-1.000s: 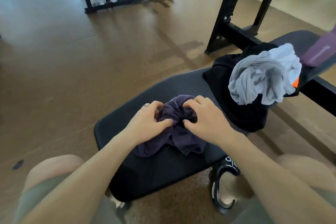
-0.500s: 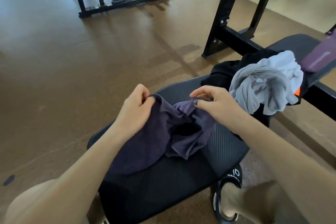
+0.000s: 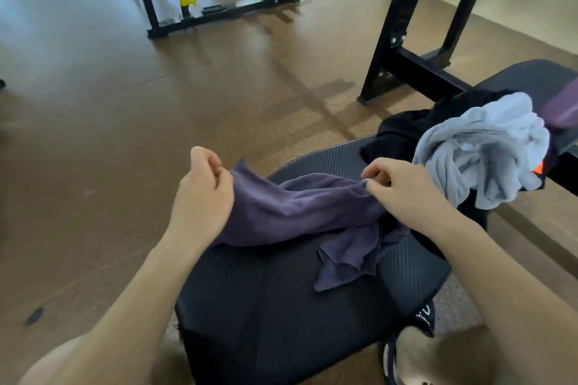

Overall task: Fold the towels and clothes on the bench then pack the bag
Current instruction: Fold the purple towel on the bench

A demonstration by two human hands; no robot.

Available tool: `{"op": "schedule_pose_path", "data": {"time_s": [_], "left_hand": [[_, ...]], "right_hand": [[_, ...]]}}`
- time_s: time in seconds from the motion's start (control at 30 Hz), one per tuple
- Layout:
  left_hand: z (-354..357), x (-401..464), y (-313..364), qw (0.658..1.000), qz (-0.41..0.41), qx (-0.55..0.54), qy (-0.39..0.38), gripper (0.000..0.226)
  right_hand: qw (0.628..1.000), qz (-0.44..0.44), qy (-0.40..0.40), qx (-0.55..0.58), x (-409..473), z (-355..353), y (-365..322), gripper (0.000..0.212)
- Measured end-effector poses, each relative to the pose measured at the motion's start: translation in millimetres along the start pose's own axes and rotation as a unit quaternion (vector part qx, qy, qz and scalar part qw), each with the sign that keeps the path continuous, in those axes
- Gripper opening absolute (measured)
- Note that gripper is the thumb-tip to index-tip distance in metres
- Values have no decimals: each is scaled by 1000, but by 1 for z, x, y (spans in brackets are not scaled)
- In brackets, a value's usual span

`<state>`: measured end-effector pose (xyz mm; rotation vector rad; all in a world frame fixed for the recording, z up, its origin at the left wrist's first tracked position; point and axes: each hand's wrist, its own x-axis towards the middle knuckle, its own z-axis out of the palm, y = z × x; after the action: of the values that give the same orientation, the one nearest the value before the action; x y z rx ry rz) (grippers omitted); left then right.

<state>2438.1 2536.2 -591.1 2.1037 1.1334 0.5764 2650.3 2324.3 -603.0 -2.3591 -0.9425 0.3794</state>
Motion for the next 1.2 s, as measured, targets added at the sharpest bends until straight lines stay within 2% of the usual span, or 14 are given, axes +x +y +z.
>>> {"op": "schedule_pose_path", "data": {"time_s": [0.07, 0.13, 0.2, 0.27, 0.33, 0.43, 0.5, 0.6, 0.77, 0.87, 0.97, 1.07, 1.13, 1.2], "left_hand": [[6, -8, -4, 992, 89, 68, -64, 47], [16, -18, 1, 971, 180, 56, -147, 72], [29, -26, 9, 939, 269, 53, -209, 72], [43, -32, 15, 912, 325, 40, -245, 49], [51, -38, 19, 910, 323, 25, -259, 18], [54, -38, 22, 928, 288, 100, -215, 17], [49, -34, 21, 931, 312, 84, -171, 21], [45, -30, 20, 927, 320, 112, -163, 17], [45, -28, 18, 920, 319, 188, -129, 17], [38, -22, 18, 933, 299, 179, -87, 29], [32, -17, 17, 925, 323, 183, -78, 30], [29, -13, 15, 926, 321, 186, -74, 26], [26, -13, 18, 940, 290, 167, -62, 23], [27, -17, 22, 958, 241, 148, -49, 22]], "right_hand": [[998, -17, -46, 37, -2, 3, -9, 6], [991, -23, -110, 78, -8, 5, -20, 4], [972, -19, -183, 143, -15, 6, -33, 8], [951, -12, -243, 189, -19, 4, -43, 15], [941, -25, -275, 195, -19, 0, -48, 29], [937, -33, -281, 206, -16, -5, -44, 45], [951, -26, -224, 210, -14, -5, -42, 39], [971, -40, -108, 210, -11, -3, -42, 20], [968, -46, -53, 241, -10, -2, -42, 7], [983, -33, -30, 181, -6, -3, -35, 5], [995, -31, -52, 85, -7, -3, -29, 6], [996, -19, -69, 51, -7, -3, -28, 13], [990, 11, -114, 79, -7, -5, -29, 33], [967, 54, -190, 159, -10, -5, -34, 42]]}}
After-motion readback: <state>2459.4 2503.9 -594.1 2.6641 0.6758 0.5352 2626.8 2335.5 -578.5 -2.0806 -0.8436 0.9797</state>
